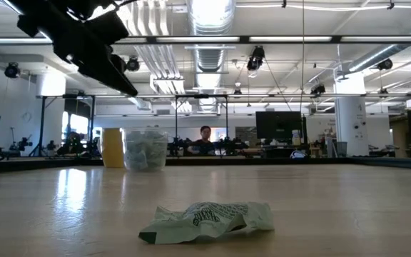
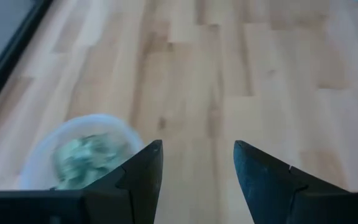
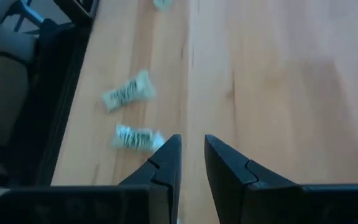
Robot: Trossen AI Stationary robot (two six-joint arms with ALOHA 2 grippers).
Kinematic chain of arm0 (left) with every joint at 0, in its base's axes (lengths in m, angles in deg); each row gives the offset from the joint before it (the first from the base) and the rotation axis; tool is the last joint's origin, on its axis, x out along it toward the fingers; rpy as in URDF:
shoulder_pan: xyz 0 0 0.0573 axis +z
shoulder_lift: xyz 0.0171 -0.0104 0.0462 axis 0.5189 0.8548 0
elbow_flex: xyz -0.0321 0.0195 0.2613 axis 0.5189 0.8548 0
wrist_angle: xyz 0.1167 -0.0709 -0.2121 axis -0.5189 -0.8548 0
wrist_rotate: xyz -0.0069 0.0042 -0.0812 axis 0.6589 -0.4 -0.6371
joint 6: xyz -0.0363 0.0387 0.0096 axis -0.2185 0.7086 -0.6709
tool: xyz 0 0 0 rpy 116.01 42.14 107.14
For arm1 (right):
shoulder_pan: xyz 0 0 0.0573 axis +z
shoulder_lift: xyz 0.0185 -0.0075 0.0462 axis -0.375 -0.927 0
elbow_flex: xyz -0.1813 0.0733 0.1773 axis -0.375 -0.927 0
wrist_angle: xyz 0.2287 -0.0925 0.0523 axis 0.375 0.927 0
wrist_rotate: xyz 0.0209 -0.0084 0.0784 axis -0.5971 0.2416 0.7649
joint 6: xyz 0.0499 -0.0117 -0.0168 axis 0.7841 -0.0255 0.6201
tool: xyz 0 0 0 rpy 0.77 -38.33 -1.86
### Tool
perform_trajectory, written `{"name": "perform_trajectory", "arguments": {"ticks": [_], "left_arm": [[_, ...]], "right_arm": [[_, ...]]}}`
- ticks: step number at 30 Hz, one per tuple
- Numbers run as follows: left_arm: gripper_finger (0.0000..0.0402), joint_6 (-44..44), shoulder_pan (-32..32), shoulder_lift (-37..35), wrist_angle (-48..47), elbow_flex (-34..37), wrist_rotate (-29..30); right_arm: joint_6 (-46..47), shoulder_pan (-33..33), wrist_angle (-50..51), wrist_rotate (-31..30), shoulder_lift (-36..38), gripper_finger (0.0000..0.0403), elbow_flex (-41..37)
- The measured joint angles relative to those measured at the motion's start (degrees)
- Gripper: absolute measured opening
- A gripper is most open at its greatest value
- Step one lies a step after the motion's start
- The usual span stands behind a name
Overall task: Pick and place Stevia / Truvia into bins
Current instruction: Put the stevia packet into the transparent container
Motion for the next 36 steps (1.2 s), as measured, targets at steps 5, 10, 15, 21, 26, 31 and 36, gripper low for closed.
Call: {"name": "perform_trajectory", "arguments": {"ticks": [5,10,15,21,26,31,36], "left_arm": [[0.0180,-0.1,-4.9,-0.1,0.0,0.0,0.0],[0.0180,-1.3,-7.0,-0.1,0.1,0.0,0.1],[0.0180,-1.5,-7.7,0.0,0.1,0.0,0.3],[0.0180,-1.5,-7.7,0.7,0.1,0.1,0.2],[0.0180,-1.4,-7.7,0.7,0.1,0.1,0.2],[0.0180,-1.4,-7.7,0.8,0.1,0.1,0.2],[0.0180,-1.4,-7.7,1.6,0.1,0.1,0.2]], "right_arm": [[13.5,1.3,4.4,2.9,0.0,0.0063,-0.7],[23.9,3.2,11.5,3.3,0.0,0.0063,0.8],[29.2,4.6,15.6,4.5,-1.5,0.0063,3.2],[36.8,4.7,24.6,11.3,-8.1,0.0063,8.3],[37.9,4.7,31.5,12.5,-13.6,0.0063,14.2],[38.5,4.7,40.5,13.2,-18.0,0.0063,20.7],[38.8,4.7,46.1,13.5,-22.2,0.0063,24.6]]}}
